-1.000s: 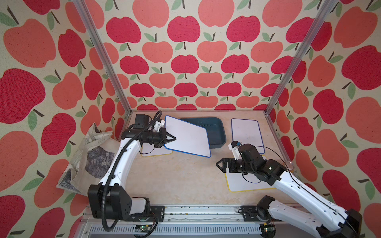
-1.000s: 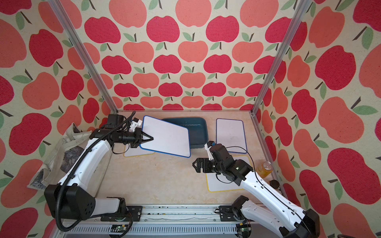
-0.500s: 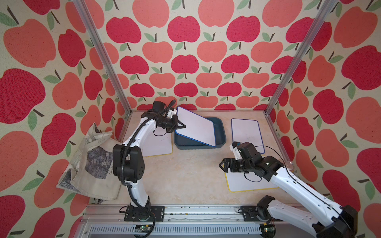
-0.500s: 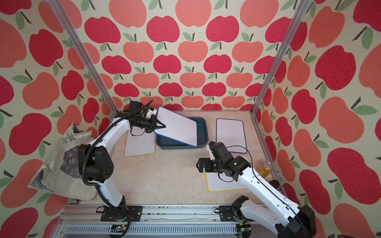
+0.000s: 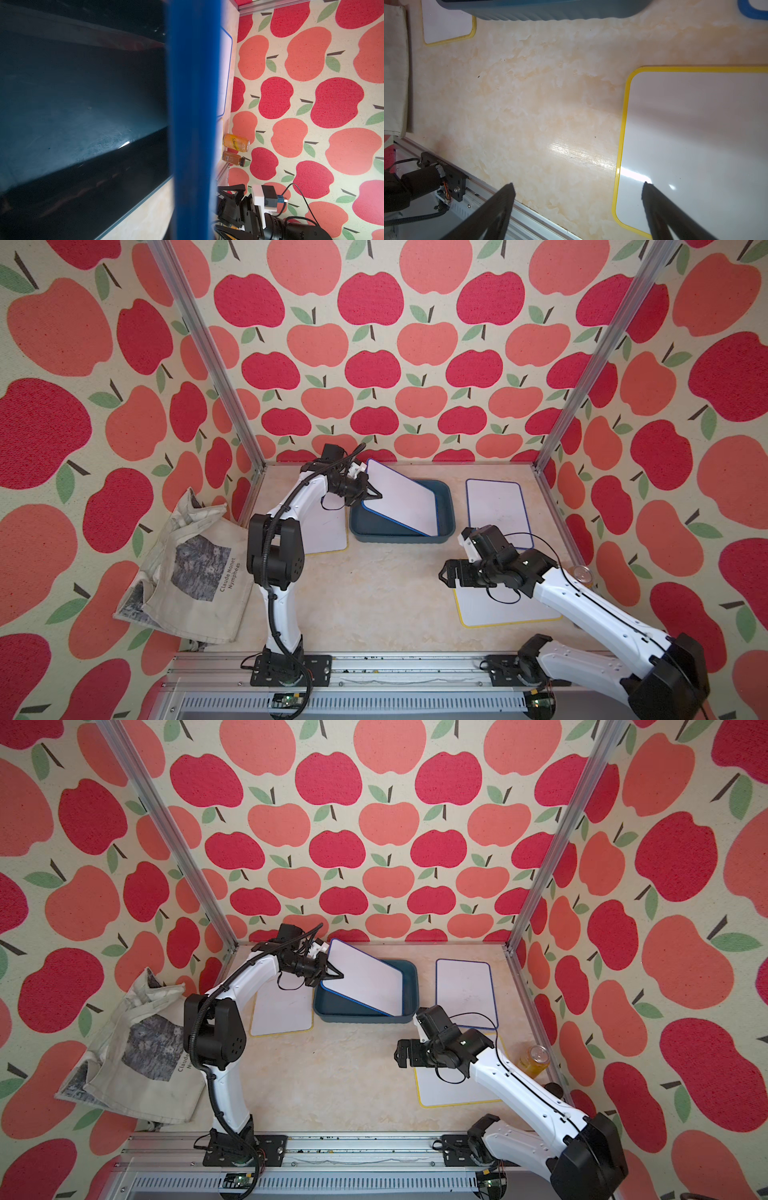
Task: Put the whiteboard into the storage box
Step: Place the whiteboard in the storage box.
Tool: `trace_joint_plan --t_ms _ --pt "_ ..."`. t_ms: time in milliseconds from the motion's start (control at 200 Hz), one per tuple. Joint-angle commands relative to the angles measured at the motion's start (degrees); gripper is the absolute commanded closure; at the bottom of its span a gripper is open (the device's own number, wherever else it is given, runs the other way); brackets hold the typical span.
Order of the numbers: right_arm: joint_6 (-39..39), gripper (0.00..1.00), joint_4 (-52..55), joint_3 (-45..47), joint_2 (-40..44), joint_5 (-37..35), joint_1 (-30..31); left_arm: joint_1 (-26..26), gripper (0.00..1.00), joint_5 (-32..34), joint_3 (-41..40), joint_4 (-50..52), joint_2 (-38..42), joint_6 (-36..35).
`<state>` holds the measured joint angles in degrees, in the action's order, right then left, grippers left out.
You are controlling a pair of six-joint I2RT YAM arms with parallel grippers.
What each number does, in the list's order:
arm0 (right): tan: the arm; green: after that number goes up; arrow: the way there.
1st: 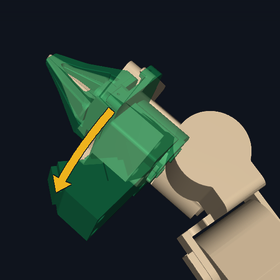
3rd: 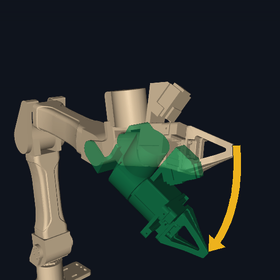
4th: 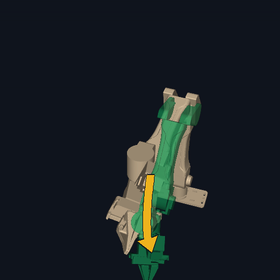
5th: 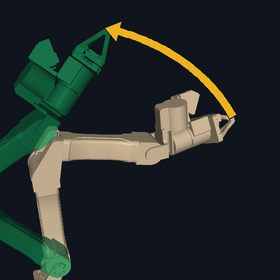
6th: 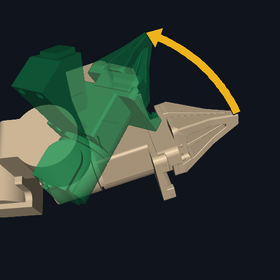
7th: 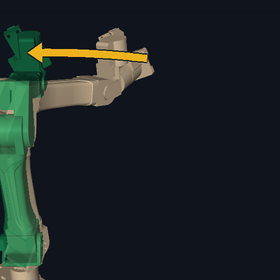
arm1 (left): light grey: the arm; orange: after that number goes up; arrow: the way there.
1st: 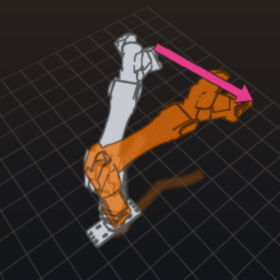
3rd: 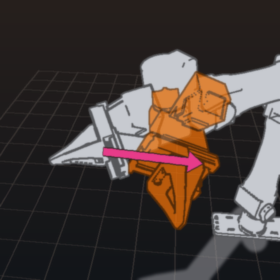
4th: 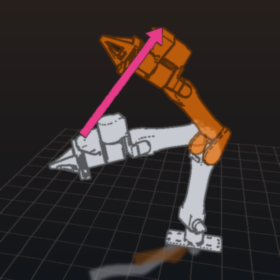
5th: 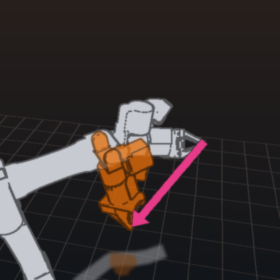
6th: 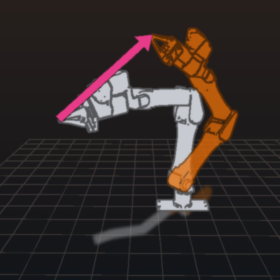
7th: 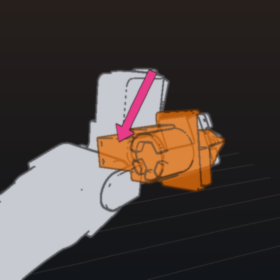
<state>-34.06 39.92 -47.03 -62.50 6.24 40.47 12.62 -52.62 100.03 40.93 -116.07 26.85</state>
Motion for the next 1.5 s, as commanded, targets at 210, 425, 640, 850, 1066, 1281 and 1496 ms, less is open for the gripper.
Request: trace_joint_plan --t_ms 210,425,640,850,1066,1281,1496 --pt "-0.34 0.01 -1.66 0.33 -0.96 2.02 -0.3 0.62 0.69 2.68 2.3 4.99 -2.17 -4.07" --pt "-1.17 0.01 -1.19 1.7 -1.31 1.39 -0.3 1.69 0.6 13.29 7.96 13.99 -6.68 -5.22" --pt "-1.73 0.01 -1.6 3.59 -1.14 1.76 -0.19 3.22 0.57 20.7 9.03 16.99 -11.2 -4.16" --pt "-1.86 0.01 -1.13 4.82 -1.61 1.07 -0.19 3.92 0.51 27.01 9.58 15.59 -12.38 1.48" --pt "-2.89 0.01 -1.37 6.98 -2.17 0.53 0.26 5.96 0.45 35.36 17.42 23.26 -14.17 -0.96" --pt "-4.47 0.01 -4.08 10.57 -2.69 0.44 0.86 7.41 0.44 39.67 20.58 26.83 -11.81 -2.85" --pt "-4.98 0.01 -7.16 12.86 -4.91 0.04 1.61 8.79 0.43 38.25 15.43 23.07 -0.21 -4.32"
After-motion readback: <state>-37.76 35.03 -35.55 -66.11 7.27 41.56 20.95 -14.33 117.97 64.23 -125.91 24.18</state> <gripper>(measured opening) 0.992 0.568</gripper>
